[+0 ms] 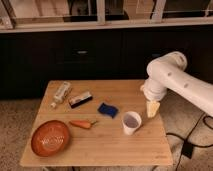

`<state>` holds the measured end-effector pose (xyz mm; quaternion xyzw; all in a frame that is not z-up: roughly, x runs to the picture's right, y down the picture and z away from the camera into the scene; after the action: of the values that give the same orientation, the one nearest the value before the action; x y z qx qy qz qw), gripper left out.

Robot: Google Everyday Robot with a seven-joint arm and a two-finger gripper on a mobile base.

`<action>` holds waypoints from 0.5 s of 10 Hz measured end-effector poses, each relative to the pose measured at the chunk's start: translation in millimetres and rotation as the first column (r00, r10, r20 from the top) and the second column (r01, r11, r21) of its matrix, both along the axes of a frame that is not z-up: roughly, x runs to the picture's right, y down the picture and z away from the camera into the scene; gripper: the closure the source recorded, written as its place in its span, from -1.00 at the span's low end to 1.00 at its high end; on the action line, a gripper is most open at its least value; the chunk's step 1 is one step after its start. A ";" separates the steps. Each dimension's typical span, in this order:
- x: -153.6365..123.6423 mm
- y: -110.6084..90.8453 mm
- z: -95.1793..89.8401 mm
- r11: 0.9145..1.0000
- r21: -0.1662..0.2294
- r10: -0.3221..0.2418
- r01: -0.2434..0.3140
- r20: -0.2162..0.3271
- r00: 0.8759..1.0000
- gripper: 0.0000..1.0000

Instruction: Place the eraser on the white sponge

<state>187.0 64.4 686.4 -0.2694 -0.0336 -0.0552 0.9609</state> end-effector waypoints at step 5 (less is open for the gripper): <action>-22.5 -20.9 -3.1 0.999 0.015 -0.041 0.040 0.054 0.998 -0.42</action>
<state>164.4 43.4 683.2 -0.2616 -0.0538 -0.0820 0.9602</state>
